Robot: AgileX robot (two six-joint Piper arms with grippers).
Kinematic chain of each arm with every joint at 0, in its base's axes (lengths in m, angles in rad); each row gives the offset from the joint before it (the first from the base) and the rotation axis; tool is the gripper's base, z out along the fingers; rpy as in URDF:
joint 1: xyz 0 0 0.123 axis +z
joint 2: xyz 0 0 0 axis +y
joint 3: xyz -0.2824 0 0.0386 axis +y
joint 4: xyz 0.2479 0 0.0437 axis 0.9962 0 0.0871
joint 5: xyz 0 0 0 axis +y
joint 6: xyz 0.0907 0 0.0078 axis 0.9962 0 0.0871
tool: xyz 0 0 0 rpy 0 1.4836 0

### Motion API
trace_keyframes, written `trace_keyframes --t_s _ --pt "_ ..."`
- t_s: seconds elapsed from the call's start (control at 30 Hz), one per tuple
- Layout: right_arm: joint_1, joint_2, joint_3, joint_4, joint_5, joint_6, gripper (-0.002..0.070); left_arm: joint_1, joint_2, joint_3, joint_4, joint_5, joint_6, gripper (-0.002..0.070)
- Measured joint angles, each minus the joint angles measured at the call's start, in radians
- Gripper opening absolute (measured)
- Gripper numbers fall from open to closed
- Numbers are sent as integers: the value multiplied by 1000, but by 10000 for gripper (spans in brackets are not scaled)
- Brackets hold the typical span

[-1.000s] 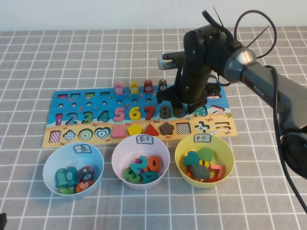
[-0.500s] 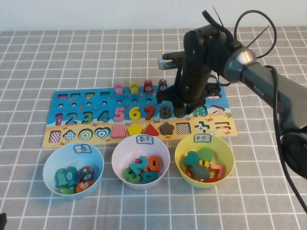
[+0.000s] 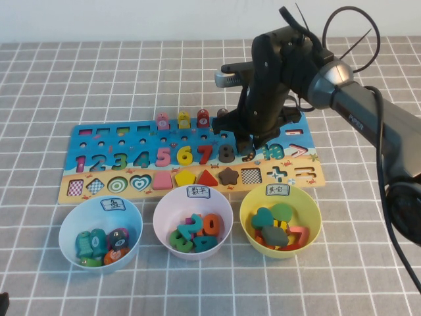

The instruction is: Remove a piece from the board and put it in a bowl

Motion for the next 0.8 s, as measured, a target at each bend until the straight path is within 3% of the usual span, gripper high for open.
trace_keyframes --t_s 0.5,0.8 --pt "19 -118 8 -12 0 -26 225 0 0 0 0 0 0 -5" --pt "62 -311 243 -12 -2 -42 225 0 0 0 0 0 0 -4"
